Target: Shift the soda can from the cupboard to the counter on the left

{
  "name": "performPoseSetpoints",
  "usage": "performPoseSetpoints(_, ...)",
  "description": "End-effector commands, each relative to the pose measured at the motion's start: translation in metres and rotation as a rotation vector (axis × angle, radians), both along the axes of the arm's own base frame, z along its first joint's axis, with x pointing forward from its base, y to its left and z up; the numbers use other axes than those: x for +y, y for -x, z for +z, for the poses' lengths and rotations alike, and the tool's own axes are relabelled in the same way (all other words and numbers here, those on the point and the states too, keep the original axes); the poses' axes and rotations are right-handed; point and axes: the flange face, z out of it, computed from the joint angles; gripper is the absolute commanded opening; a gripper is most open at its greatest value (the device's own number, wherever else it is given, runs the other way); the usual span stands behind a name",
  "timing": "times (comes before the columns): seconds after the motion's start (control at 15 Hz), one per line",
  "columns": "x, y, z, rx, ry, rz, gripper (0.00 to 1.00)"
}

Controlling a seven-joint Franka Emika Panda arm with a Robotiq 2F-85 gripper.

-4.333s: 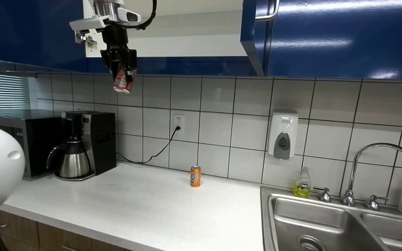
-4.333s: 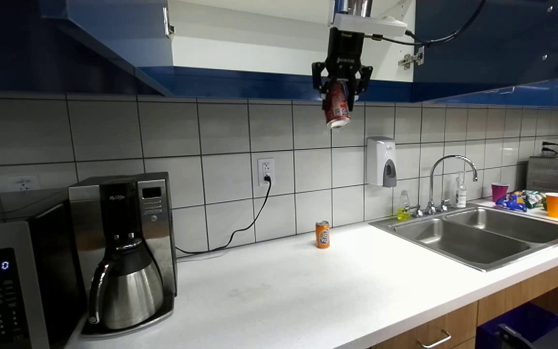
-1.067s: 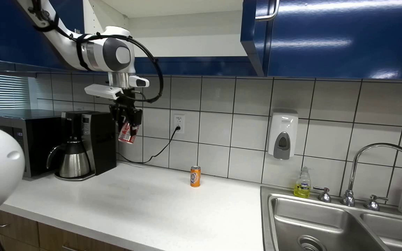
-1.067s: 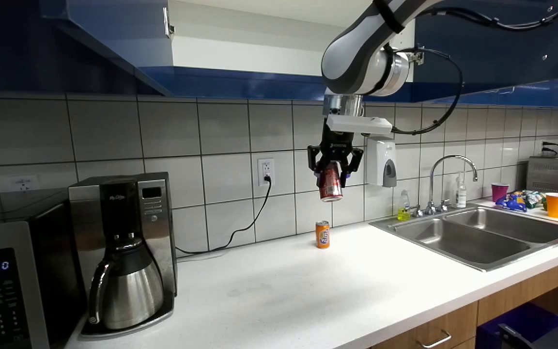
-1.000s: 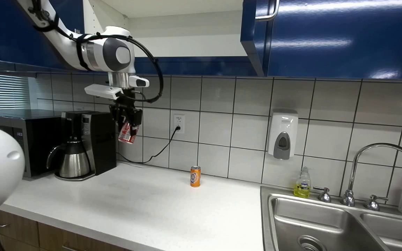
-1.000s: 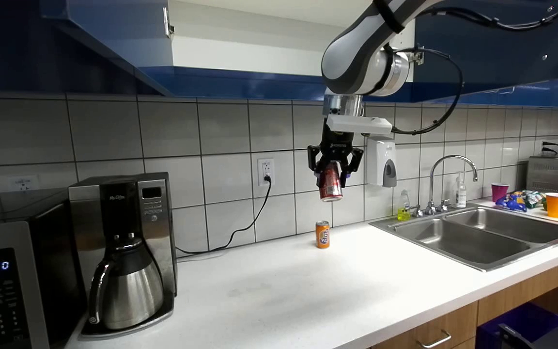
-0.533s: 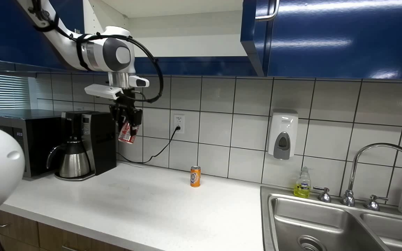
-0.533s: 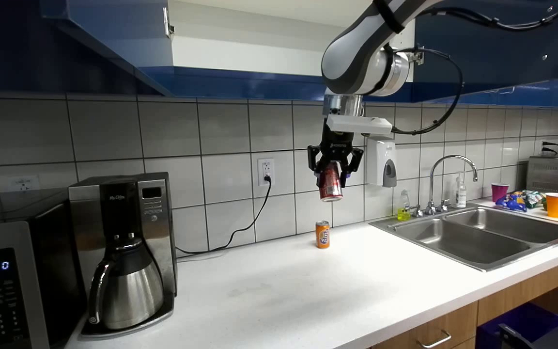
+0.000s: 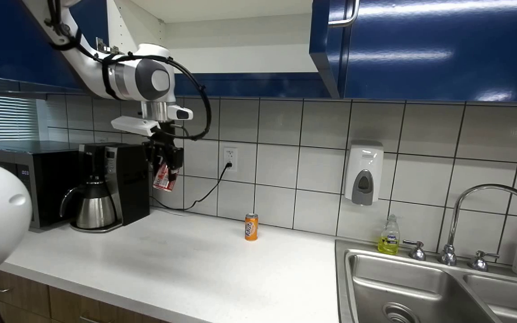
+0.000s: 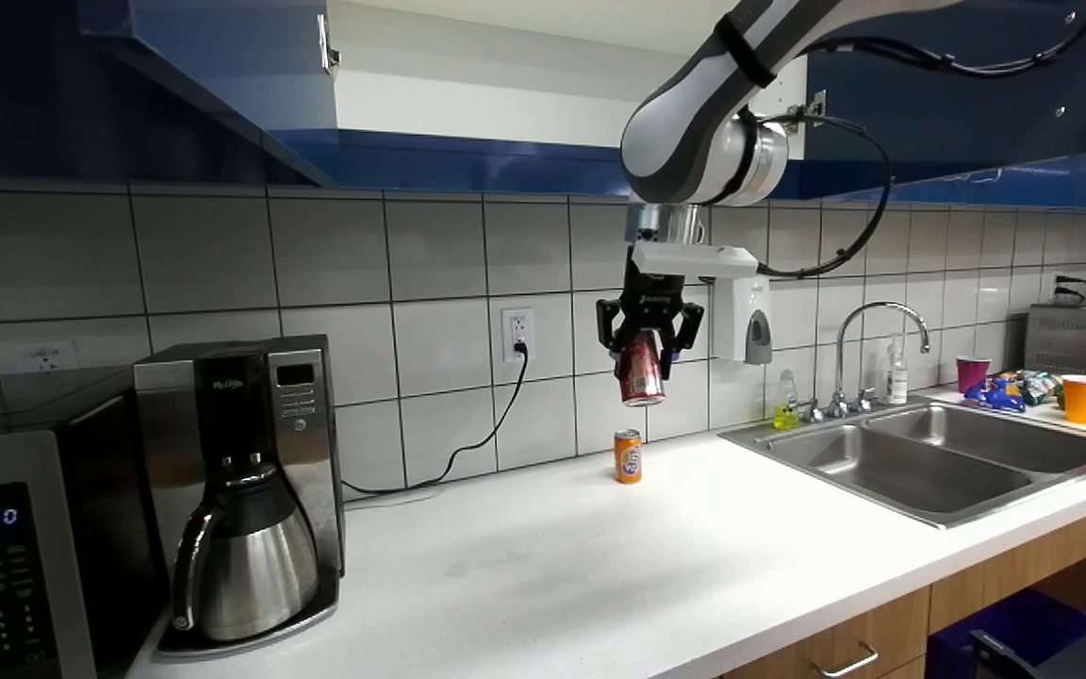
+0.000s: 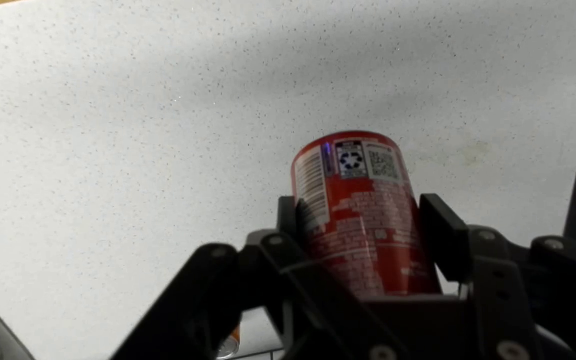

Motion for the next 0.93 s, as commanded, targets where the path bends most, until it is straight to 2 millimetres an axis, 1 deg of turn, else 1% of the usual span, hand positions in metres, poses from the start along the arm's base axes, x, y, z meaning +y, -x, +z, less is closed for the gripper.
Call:
performPoseSetpoints(0.0, -0.002, -0.014, -0.009, -0.025, 0.011, 0.018, 0.38)
performPoseSetpoints(0.4, 0.001, -0.026, -0.046, -0.031, 0.026, 0.036, 0.38)
performPoseSetpoints(0.87, 0.003, -0.034, -0.091, -0.036, 0.045, 0.063, 0.38)
